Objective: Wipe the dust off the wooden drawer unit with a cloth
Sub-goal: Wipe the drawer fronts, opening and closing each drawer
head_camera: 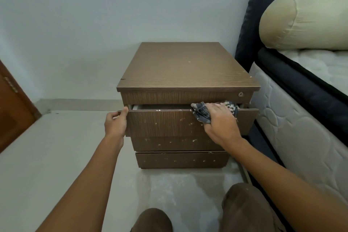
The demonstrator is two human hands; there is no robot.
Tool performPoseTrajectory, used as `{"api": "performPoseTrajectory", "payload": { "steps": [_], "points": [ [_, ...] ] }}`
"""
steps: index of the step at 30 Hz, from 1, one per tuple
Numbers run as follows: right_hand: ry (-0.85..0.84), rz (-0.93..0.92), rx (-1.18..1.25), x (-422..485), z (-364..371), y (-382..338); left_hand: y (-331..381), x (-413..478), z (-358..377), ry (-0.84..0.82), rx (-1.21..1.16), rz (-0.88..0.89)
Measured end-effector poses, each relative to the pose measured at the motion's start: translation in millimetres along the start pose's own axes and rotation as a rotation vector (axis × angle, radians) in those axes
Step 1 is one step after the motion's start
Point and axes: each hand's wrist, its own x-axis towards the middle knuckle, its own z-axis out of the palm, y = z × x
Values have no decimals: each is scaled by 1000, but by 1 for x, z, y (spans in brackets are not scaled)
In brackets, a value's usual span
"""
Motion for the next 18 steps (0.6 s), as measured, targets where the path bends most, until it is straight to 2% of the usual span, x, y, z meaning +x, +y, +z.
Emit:
{"api": "performPoseTrajectory", "payload": {
  "steps": [9,18],
  "points": [
    [38,-83,78,12,32,-75,-7,4,-14,-37,35,52],
    [8,-151,192,28,62,-166,-18,-7,-37,-184,-171,-7]
  ]
}}
